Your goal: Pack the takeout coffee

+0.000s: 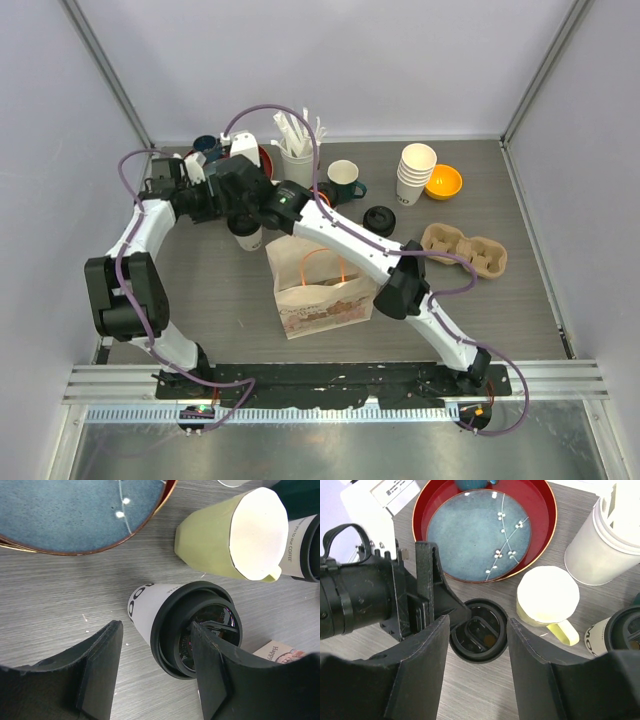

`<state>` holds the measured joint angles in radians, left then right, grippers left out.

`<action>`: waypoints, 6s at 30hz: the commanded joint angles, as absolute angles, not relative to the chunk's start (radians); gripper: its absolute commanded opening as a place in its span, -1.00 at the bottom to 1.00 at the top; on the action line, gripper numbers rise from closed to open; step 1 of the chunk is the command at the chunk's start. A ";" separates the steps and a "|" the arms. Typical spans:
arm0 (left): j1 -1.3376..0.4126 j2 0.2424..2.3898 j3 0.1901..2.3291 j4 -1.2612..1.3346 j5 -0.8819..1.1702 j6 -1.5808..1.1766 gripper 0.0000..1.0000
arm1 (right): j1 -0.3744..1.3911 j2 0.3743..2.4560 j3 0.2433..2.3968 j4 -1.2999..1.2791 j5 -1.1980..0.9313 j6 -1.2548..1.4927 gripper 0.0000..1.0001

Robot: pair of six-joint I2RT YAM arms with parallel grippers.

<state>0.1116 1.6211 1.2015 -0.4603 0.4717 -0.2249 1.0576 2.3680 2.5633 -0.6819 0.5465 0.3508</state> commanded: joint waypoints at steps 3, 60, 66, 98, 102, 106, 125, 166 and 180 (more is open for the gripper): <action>0.100 1.632 1.218 -0.440 0.483 -0.242 0.20 | 1.017 2.332 2.548 -0.692 0.522 0.416 0.08; 0.083 1.522 1.137 -0.534 0.626 -0.230 -1.00 | 0.999 2.284 2.416 -0.720 0.243 0.341 0.09; 0.097 1.509 1.178 -0.633 0.667 -0.152 -1.00 | 1.022 2.166 2.338 -0.664 0.130 0.147 0.25; 0.100 1.184 1.387 -1.330 0.738 0.431 -1.00 | 1.216 1.727 2.005 -0.727 -0.298 -0.600 0.56; 0.098 1.155 1.407 -1.400 0.761 0.457 -1.00 | 1.282 1.741 2.016 -0.788 -0.166 -0.667 0.28; 0.095 1.138 1.414 -1.442 0.769 0.480 -1.00 | 1.354 1.850 2.100 -0.937 -0.020 -0.735 -0.24; 0.087 1.108 1.414 -1.506 0.776 0.540 -1.00 | 1.385 1.922 2.117 -0.896 0.155 -0.857 -0.14; 0.086 1.140 1.397 -1.542 0.811 0.597 -1.00 | 1.388 2.016 2.204 -0.996 0.250 -0.928 -0.89; 0.084 1.137 1.512 -1.445 0.804 0.468 0.09 | 1.365 1.927 2.161 -0.931 0.245 -0.852 -0.98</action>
<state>0.0845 1.1610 1.4445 -1.3533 0.7799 0.5343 1.3800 2.0106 2.1605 -0.9565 0.2268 -0.9089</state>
